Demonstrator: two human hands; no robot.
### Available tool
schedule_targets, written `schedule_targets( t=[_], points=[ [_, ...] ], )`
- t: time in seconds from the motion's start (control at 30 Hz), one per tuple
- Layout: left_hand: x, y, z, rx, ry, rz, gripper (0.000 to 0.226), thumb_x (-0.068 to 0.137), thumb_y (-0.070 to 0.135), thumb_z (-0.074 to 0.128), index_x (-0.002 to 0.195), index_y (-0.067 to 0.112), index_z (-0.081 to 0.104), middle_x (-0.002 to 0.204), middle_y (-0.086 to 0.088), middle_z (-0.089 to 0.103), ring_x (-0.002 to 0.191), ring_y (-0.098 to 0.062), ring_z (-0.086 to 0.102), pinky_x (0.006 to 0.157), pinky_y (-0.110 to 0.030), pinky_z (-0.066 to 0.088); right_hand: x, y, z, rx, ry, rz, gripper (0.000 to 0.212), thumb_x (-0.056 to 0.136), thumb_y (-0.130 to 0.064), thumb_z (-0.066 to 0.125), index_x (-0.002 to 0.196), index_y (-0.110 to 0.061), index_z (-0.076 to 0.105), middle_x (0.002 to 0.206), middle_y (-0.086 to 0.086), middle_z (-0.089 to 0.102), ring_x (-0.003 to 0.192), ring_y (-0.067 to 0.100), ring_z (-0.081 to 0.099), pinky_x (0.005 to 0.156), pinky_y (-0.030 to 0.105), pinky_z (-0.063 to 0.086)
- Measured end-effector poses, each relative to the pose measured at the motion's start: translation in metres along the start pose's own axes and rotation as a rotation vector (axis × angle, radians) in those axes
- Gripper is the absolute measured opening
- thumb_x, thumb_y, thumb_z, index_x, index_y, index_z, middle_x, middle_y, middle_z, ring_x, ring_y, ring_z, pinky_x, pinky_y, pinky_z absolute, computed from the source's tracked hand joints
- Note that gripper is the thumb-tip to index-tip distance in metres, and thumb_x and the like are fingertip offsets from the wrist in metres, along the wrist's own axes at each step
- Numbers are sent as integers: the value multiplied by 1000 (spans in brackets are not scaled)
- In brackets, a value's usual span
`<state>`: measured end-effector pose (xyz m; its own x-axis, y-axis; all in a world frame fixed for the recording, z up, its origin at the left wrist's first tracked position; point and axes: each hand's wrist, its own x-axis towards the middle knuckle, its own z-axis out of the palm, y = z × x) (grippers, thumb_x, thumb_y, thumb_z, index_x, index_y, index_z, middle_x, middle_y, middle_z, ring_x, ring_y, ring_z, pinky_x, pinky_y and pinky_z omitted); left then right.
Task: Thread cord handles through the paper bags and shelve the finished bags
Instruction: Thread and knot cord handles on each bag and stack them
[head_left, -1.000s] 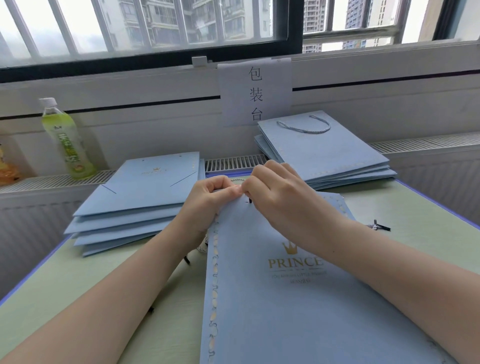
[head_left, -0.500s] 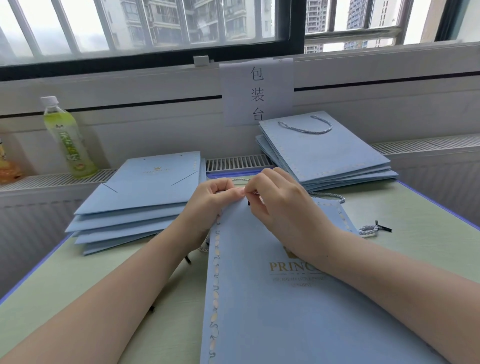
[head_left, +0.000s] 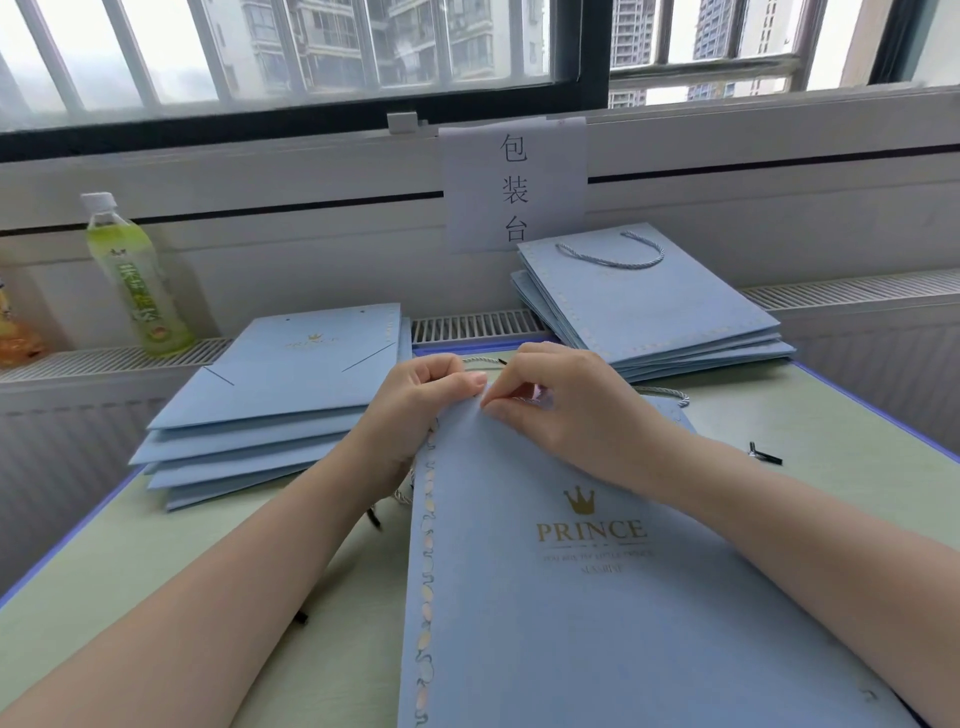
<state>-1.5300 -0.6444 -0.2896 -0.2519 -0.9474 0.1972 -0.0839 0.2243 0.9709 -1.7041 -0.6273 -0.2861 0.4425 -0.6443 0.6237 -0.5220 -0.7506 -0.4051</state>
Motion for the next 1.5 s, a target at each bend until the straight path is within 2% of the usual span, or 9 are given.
schedule_targets(
  t=[0.23, 0.4, 0.77, 0.9, 1.0, 1.1, 1.3, 1.4, 1.5],
  points=[
    [-2, 6, -4, 93, -119, 22, 27, 76, 22, 65, 66, 2, 50, 63, -11, 43, 50, -17, 41, 50, -24, 35, 0, -4, 0, 166, -114, 182, 18, 84, -11, 68, 81, -27, 61, 83, -10, 60, 75, 3, 53, 67, 12, 40],
    [-6, 10, -10, 60, -220, -45, 36, 80, 25, 67, 87, -11, 66, 75, -17, 66, 58, -20, 61, 54, -23, 50, -1, -8, 1, 94, -130, 179, 19, 82, -11, 70, 84, -26, 59, 79, -16, 55, 73, -2, 50, 66, 8, 37],
    [-5, 15, -6, 153, -76, 4, 41, 88, 28, 58, 94, -12, 66, 83, -24, 67, 66, -26, 61, 60, -28, 48, 2, -3, -12, 159, -7, 185, 14, 92, -24, 58, 81, -15, 60, 63, 3, 52, 59, 6, 41, 60, 24, 36],
    [-1, 17, -10, 559, 113, 108, 33, 91, 29, 61, 73, 2, 68, 77, -7, 65, 69, -21, 59, 68, -35, 46, 4, -5, -19, 221, 131, 214, 8, 91, -16, 59, 83, -14, 59, 56, 6, 43, 52, 9, 34, 52, 20, 30],
    [-4, 23, -12, 1056, 190, 88, 55, 90, 49, 54, 50, 12, 40, 59, -2, 44, 57, -20, 40, 56, -29, 31, 8, -10, -31, 328, 328, 230, 8, 92, -9, 58, 84, -12, 58, 47, -12, 40, 43, 5, 30, 45, 13, 27],
    [-8, 31, -9, 1398, 170, -99, 61, 91, 64, 35, 56, 14, 37, 60, 0, 45, 59, -18, 43, 58, -27, 30, 10, -15, -41, 353, 468, 214, 7, 93, -8, 54, 88, -10, 56, 49, -5, 38, 39, 5, 26, 41, 13, 23],
    [-15, 43, -4, 1662, 222, -276, 44, 99, 46, 30, 67, 17, 36, 71, 0, 38, 79, -26, 44, 71, -30, 29, 9, -13, -34, 335, 439, 212, 11, 96, -7, 48, 90, -14, 55, 45, -11, 33, 38, 6, 22, 41, 15, 21],
    [-16, 49, -5, 1619, 294, -187, 39, 99, 47, 30, 80, 16, 45, 83, -2, 50, 80, -26, 45, 72, -31, 29, 7, -11, -24, 307, 299, 199, 11, 96, -10, 50, 90, -16, 56, 51, -14, 40, 45, 5, 32, 46, 14, 28],
    [-12, 51, 0, 1077, 202, 75, 52, 92, 64, 29, 93, 19, 55, 87, 5, 61, 87, -21, 56, 75, -35, 42, 3, -9, -12, 255, 140, 198, 5, 94, -13, 53, 97, -16, 56, 66, -7, 51, 58, 6, 42, 58, 21, 38]
  ],
)
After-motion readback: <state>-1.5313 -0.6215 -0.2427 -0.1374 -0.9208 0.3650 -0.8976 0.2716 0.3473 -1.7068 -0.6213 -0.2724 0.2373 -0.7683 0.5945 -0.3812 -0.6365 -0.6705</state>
